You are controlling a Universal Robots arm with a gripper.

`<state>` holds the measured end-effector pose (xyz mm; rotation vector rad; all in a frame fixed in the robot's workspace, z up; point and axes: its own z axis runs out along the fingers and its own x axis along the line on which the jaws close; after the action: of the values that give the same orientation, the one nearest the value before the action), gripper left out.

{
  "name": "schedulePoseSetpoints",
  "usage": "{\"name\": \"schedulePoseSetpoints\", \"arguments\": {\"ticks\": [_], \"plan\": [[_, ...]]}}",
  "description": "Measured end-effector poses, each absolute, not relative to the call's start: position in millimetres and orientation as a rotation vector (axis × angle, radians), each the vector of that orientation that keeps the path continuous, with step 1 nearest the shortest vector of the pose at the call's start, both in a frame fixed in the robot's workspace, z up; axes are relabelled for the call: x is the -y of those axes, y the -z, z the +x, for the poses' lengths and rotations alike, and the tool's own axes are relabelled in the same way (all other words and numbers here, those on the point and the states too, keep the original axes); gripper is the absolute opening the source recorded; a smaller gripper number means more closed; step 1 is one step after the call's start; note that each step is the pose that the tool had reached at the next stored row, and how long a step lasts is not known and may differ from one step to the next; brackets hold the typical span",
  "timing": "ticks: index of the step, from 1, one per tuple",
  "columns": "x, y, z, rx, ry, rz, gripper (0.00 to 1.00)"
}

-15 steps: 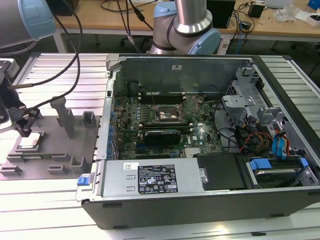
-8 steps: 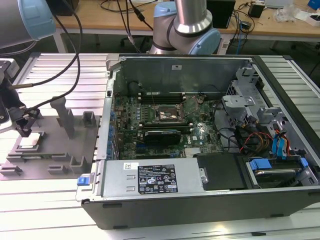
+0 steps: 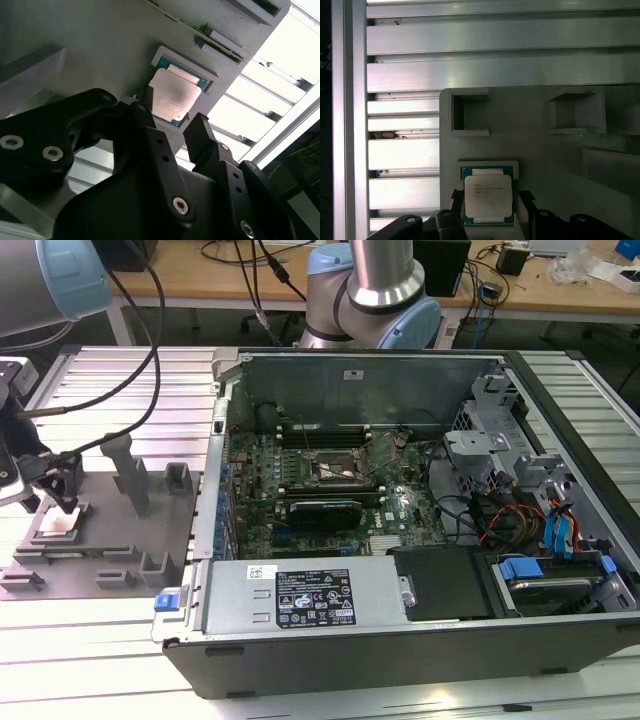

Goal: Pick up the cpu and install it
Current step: 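Pick up the cpu and move it towards the insertion slot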

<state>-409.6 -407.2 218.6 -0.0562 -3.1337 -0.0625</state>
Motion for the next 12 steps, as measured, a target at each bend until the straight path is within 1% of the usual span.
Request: {"name": "schedulePoseSetpoints", "arguments": {"ticks": [1,3,4,12], "plan": [[407.2,-218.6,-409.6,3.134,0.063,-0.056,0.6],[407.2,-218.6,-409.6,3.134,0.063,-0.056,0.6],[407.2,-218.6,-409.6,3.134,0.063,-0.056,0.66],[407.2,-211.3,-409.6,3.134,0.063,-0.055,0.66]]}}
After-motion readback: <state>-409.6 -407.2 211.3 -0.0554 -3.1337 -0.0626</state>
